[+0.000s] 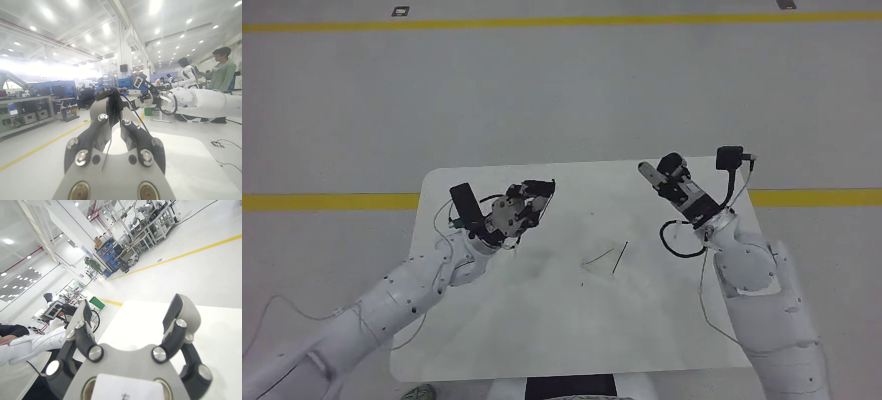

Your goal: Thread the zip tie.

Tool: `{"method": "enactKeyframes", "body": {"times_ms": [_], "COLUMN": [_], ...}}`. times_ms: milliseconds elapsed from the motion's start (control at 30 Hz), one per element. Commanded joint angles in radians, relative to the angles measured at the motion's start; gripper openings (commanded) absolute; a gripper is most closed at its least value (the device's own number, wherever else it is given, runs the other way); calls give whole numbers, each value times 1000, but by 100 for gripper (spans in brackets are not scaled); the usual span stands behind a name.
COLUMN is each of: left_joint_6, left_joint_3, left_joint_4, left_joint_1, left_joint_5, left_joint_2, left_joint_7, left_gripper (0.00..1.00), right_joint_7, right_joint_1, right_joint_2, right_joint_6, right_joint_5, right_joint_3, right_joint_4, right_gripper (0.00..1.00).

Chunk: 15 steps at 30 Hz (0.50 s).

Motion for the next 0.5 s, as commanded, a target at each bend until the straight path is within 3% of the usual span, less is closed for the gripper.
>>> {"method": "enactKeyframes", "body": {"times_ms": [0,467], "left_joint_6": [0,0], "left_joint_3": [-4,5], "left_joint_4": [-37,-115], "left_joint_1": [5,33], "left_joint_5": [-6,26], "left_joint_2": [-1,47], "left_joint_7": [-15,8], "left_gripper": [0,0], "right_joint_7": [0,0], "right_joint_1": [0,0], "right_joint_2": [0,0], "right_joint_6": [0,0], "right_joint_5": [0,0], "right_joint_3": [0,0], "right_joint_4": [0,0], "right_gripper": [100,100]}}
